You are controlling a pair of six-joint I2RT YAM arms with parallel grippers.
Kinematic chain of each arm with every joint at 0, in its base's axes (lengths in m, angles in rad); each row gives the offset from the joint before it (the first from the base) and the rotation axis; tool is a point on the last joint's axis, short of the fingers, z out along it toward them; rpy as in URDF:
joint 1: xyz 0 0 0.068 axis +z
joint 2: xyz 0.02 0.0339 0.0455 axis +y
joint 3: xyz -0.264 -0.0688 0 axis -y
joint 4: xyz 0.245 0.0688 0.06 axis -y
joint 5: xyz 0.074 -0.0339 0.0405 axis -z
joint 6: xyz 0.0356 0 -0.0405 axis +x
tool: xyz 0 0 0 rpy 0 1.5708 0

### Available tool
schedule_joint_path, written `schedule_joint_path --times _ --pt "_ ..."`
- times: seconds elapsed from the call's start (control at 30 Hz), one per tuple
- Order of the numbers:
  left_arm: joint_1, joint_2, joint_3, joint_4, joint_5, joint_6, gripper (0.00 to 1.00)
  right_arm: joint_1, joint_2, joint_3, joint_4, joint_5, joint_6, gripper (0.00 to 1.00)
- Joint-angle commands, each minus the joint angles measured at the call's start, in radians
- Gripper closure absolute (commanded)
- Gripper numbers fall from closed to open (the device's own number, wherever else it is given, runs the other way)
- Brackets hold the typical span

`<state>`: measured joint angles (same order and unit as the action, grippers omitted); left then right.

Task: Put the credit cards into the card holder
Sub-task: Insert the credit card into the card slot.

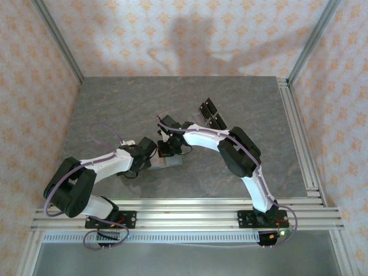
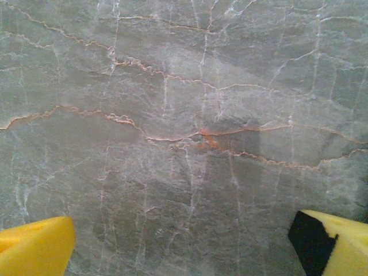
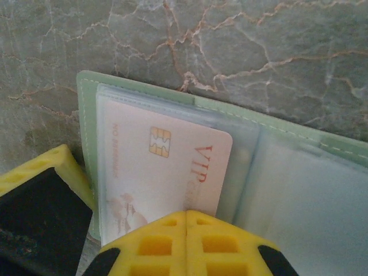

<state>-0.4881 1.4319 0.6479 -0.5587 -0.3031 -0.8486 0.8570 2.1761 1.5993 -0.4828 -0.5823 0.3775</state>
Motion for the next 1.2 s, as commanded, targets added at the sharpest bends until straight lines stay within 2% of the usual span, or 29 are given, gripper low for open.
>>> schedule_joint_path --times 0.0,0.37,1.17 --pt "0.006 0.026 -0.004 0.008 0.021 -0.01 0.0 0.006 -0.012 0.026 -0.007 0.015 0.001 1.0" --pt "0.006 -0.011 0.024 -0.034 -0.001 -0.004 0.0 -0.014 -0.119 -0.075 0.004 0.067 -0.015 1.0" --pt "0.006 0.039 0.014 -0.009 -0.001 -0.018 0.0 -0.013 -0.006 -0.029 -0.015 0.026 -0.033 1.0"
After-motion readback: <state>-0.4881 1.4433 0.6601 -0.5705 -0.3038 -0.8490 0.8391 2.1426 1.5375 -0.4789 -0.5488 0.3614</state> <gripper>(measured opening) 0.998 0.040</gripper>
